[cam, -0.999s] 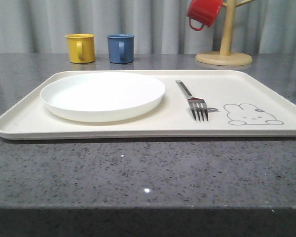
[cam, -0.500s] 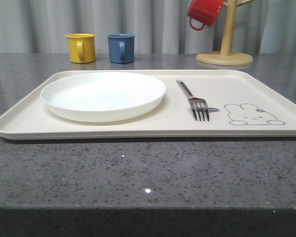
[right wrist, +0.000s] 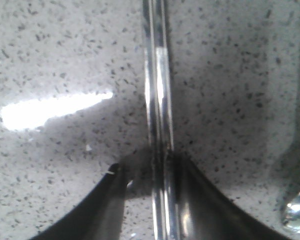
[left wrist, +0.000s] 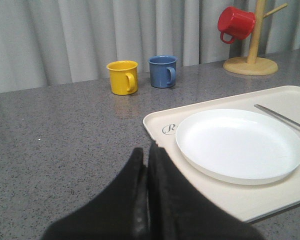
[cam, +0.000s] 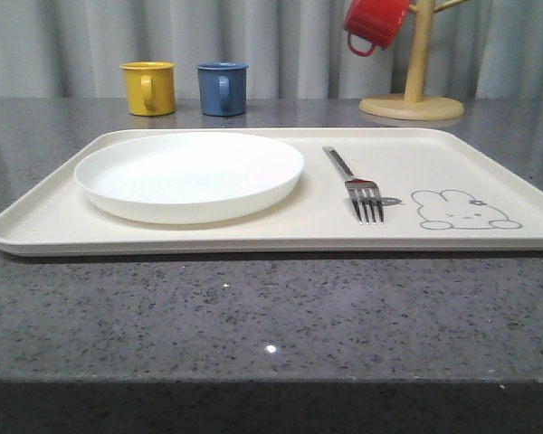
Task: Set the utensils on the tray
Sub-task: 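Move the right gripper to the silver chopsticks and grasp them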
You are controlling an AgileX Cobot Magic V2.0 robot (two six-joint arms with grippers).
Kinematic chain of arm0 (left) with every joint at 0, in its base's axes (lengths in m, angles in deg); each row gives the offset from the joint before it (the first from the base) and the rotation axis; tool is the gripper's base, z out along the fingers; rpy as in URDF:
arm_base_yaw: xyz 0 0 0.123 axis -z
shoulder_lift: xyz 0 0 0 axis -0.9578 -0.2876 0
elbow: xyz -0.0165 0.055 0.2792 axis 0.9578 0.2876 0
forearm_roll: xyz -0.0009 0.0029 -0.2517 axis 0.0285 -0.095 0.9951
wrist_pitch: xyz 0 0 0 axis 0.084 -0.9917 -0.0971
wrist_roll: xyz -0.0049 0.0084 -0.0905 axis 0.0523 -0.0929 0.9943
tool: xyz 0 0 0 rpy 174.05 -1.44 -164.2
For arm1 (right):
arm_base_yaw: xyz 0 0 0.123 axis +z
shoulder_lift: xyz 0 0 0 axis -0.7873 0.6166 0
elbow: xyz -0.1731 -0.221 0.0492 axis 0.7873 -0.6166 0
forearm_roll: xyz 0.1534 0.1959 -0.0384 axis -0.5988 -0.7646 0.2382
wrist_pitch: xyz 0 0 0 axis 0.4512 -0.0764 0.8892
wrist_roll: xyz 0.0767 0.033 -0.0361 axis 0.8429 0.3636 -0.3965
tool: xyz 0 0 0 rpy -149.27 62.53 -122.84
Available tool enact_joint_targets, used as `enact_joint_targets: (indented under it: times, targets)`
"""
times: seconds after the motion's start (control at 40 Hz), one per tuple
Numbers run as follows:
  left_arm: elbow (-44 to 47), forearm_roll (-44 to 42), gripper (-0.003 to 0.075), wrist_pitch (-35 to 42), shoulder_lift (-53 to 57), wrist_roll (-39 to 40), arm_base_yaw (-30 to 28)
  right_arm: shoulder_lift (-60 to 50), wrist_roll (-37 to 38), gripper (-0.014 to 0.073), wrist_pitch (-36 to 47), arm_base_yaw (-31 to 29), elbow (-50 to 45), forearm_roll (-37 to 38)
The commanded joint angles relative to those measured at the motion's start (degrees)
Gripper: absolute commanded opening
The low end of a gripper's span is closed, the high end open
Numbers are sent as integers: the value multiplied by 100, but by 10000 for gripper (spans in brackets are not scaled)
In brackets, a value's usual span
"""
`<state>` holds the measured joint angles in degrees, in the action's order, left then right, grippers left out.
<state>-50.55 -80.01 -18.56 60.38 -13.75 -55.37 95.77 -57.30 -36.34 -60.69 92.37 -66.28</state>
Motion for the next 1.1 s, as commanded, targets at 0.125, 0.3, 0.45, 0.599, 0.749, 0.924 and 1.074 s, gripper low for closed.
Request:
enact_joint_targets:
  times: [0.125, 0.3, 0.45, 0.599, 0.749, 0.924, 1.074]
  targets:
    - [-148, 42, -18, 482, -49, 59, 3, -191, -53, 62, -10, -51, 98, 0]
    - [-148, 42, -18, 482, -49, 59, 3, -604, 77, 62, -141, -43, 98, 0]
    - [-148, 42, -18, 482, -49, 59, 3, -1192, 270, 62, -396, 175, 106, 0]
    - [-148, 42, -18, 482, -49, 59, 3, -1497, 429, 62, -655, 625, 106, 0]
    - [-148, 42, -18, 482, -49, 59, 3, -1502, 781, 62, -775, 1228, 106, -132]
    - [-148, 42, -18, 482, -49, 59, 3, -1372, 1231, 62, -553, 1998, 169, -165]
    - [-148, 42, -18, 482, -49, 59, 3, -1009, 1485, 62, -527, 2613, 593, -215]
